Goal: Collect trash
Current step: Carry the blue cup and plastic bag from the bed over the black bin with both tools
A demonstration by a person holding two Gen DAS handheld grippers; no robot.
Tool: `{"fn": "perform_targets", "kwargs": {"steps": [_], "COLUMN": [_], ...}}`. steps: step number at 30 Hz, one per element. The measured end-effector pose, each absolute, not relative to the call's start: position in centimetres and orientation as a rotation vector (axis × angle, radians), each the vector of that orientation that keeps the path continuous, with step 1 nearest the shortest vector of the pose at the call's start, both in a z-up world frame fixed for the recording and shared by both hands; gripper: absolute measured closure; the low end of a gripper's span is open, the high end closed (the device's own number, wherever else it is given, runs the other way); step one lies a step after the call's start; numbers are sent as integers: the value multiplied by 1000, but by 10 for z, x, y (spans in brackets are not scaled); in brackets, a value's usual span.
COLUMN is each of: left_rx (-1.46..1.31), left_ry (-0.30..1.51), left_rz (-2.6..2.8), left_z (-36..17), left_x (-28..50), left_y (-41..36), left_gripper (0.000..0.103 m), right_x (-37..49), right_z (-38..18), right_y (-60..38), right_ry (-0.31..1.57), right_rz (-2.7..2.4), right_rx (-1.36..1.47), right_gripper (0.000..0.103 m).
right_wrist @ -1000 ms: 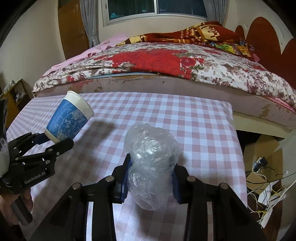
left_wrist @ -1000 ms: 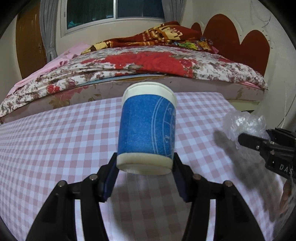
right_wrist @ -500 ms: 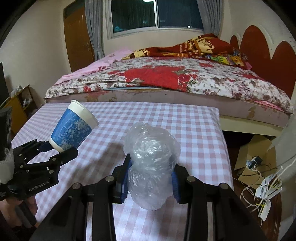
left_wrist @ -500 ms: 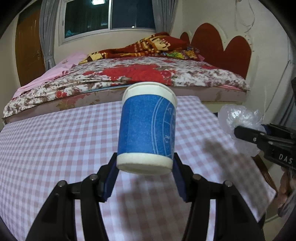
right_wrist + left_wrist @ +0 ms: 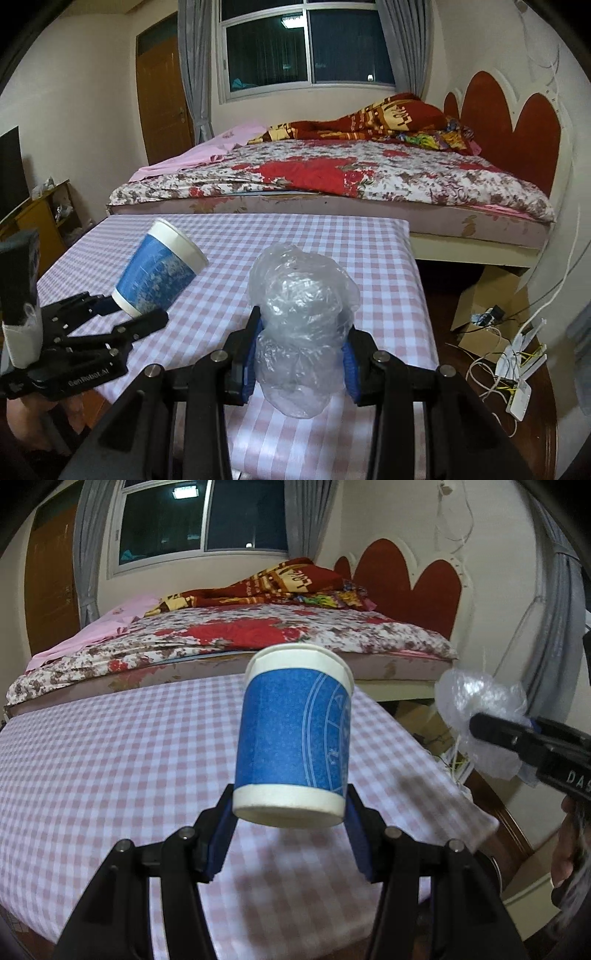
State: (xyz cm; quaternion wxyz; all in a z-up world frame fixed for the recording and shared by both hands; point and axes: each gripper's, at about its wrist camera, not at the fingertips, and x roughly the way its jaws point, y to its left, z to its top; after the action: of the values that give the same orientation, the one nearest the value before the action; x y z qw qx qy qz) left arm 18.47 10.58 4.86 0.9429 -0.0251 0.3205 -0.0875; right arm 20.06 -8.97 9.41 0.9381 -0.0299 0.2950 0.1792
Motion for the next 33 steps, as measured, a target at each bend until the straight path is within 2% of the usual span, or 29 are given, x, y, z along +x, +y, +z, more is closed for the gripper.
{"fn": "perform_targets", "kwargs": {"steps": [10,33], "left_rx": [-47,98], "left_ry": [631,696], "left_rz": [-283,-568], "left_z": [51,14], "left_x": [150,109], "left_y": [63,-67], "left_gripper": [47,47], "right_x": [142,64], "right_z": [94,40], "right_y": [-137,-272], "right_ry": [574,650], "right_rz": [307,48], "right_rx": [-43,85], "right_gripper": [64,64]}}
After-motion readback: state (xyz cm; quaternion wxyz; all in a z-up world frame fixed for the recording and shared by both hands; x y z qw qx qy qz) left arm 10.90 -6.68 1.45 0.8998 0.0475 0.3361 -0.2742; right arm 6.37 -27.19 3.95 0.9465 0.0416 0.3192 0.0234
